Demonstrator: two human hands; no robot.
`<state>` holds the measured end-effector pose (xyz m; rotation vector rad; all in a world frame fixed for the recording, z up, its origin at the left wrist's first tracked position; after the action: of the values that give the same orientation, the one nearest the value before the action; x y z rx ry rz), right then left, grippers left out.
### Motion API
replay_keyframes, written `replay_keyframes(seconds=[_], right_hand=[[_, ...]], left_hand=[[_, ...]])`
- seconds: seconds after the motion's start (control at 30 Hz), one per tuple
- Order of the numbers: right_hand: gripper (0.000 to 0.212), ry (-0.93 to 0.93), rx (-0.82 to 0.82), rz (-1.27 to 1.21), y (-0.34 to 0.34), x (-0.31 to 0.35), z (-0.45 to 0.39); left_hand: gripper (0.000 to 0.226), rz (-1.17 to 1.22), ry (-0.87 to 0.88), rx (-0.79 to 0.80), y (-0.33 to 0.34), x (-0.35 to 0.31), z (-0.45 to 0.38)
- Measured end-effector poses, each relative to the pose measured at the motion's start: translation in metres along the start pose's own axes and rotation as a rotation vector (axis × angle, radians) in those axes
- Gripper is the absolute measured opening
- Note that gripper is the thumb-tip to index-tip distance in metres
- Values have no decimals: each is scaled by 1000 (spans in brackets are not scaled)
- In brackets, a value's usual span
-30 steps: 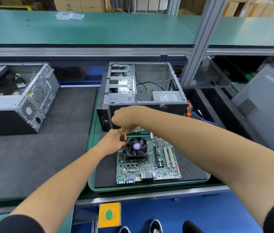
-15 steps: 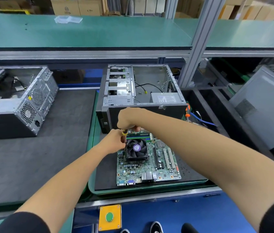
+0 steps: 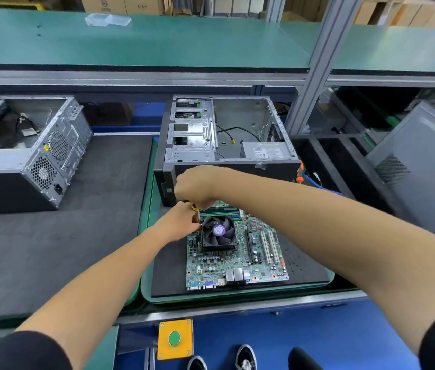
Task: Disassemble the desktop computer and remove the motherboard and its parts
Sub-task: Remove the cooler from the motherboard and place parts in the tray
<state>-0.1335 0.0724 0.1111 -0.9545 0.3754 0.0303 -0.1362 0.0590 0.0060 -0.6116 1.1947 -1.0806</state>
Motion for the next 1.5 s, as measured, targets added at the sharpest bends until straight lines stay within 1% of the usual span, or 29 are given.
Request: replay_keyframes(seconds=[0.03, 0.07, 0.1, 0.17, 0.23, 0.27, 0.3, 0.33, 0.4, 0.47, 0.53, 0.67, 0.7, 0.77, 0.83, 0.87, 0.9, 0.97, 1.0, 1.03, 1.1, 1.13, 1.17, 1.2, 1.27, 1.33, 1.4, 1.43, 1.5], right_hand=[[4, -2, -14, -37, -2, -2, 0], [14, 20, -14, -107, -2, -8, 1], [24, 42, -9, -228, 0, -15, 3], [34, 101, 26, -540, 8, -25, 6], [53, 228, 19, -755, 17, -31, 6], [54, 304, -3, -760, 18, -34, 6], [51, 360, -15, -714, 19, -38, 6], [48, 387, 11, -672, 21, -38, 5], [43, 340, 118, -635, 25, -32, -1], [41, 278, 144, -609, 25, -30, -4], [38, 233, 135, -514, 22, -30, -3], [33, 97, 63, -272, 16, -21, 1], [24, 61, 29, -229, 13, -17, 2], [2, 4, -31, -144, 6, -7, 2], [11, -36, -67, -108, 2, 0, 0], [12, -34, -73, -137, 1, 0, -1], [11, -28, -79, -189, 0, -2, 0], [8, -5, -68, -397, 3, -9, 2], [14, 18, -58, -506, 7, -13, 5], [26, 52, -49, -582, 10, -16, 7], [56, 183, -36, -693, 20, -23, 10], [64, 259, -45, -752, 22, -28, 12], [64, 321, -46, -782, 25, -32, 12], [59, 351, -15, -784, 27, -34, 12], [45, 328, 88, -753, 30, -31, 10], [42, 262, 132, -692, 28, -28, 10], [40, 192, 134, -535, 23, -24, 11], [36, 162, 117, -422, 20, -22, 11], [20, 102, 42, -251, 13, -16, 11]], left_hand=[[15, -6, 3, 1, 0, 0, 0], [15, -15, 11, -2, 0, -1, 0], [13, -17, 10, 2, 0, -1, -1], [13, -15, -7, 18, 1, 0, -2], [13, -37, -15, 33, 1, -1, -2], [14, -40, -12, 29, 0, -1, -2], [17, -47, -11, 25, 0, -1, -3], [19, -65, -5, 26, -1, -2, -3], [21, -75, 7, 30, 0, -3, -3], [21, -72, 16, 53, 1, -1, -5], [22, -86, 20, 79, 4, 2, -5], [16, -111, 15, 61, 6, 6, -4], [17, -104, 16, 50, 6, 6, -4], [27, -97, 24, 40, 7, 4, -3], [31, -103, 34, 37, 7, 2, -2], [33, -95, 39, 42, 8, 2, 0], [32, -84, 43, 41, 8, 2, 0], [18, -55, 34, 42, 7, 3, 1], [13, -33, 24, 42, 7, 4, 0], [12, -14, 14, 44, 6, 4, -1], [14, -22, 1, 58, 6, 2, -3], [12, -46, 6, 56, 5, 1, -3], [12, -73, 13, 50, 4, 0, -4], [15, -95, 18, 47, 3, -1, -4], [19, -119, 23, 51, 4, -1, -4], [22, -147, 16, 68, 7, 0, -4], [23, -205, 10, 95, 8, 1, -4], [23, -223, 16, 102, 8, 1, -4], [28, -220, 31, 101, 7, 0, -5]])
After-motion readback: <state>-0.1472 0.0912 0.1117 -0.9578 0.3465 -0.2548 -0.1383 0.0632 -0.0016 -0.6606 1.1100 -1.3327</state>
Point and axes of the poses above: each hand's wrist, its own z-axis away from the middle knuckle, its own y-axis out of the palm, x = y × z, the point moved 8 cm from there along -z, towards the middle knuckle, and after that the axes turned 6 degrees about x, right-handed, at the moved point
